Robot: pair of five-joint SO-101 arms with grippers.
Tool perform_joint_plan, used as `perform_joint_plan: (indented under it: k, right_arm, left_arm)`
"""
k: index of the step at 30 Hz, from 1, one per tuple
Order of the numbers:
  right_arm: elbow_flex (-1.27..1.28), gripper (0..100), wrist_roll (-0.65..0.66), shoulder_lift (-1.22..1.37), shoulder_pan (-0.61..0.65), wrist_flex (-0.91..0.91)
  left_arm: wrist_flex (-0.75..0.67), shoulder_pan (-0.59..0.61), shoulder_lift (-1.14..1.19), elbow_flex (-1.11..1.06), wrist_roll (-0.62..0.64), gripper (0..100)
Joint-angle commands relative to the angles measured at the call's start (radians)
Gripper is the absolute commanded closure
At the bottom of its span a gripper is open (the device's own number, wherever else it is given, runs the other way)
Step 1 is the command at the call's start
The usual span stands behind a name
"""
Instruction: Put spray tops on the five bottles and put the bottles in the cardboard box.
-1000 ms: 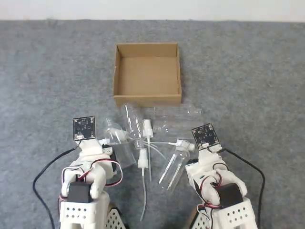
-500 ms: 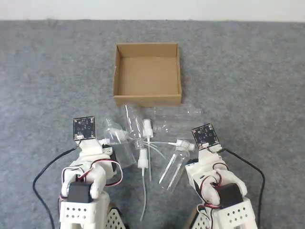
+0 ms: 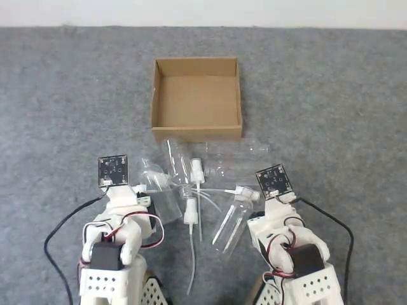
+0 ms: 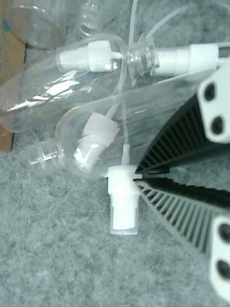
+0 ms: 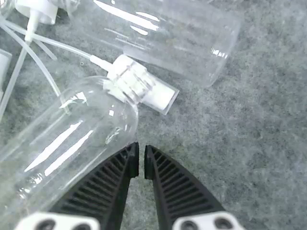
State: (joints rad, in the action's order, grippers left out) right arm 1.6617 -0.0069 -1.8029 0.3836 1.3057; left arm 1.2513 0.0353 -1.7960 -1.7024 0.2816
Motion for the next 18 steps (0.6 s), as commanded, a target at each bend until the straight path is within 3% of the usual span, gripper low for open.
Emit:
perform_joint_plan:
  k: [1, 10, 14, 18]
  right_arm:
    - [0.021, 99.1, -0.011, -0.012, -0.005, 0.004]
    - [-0.014, 99.0, -0.006, -0.013, -0.013, 0.012]
    - [-0.074, 99.0, -0.005, -0.012, -0.044, 0.012]
    - [-0.117, 99.0, -0.006, -0.013, -0.165, -0.021]
  left_arm:
    - [0.028, 0.005, -0.018, 0.096, -0.034, 99]
    - [0.046, 0.012, -0.018, 0.176, -0.100, 99]
    - [0.009, 0.109, -0.018, 0.177, -0.107, 99]
    - [-0.052, 0.198, -0.018, 0.174, -0.250, 99]
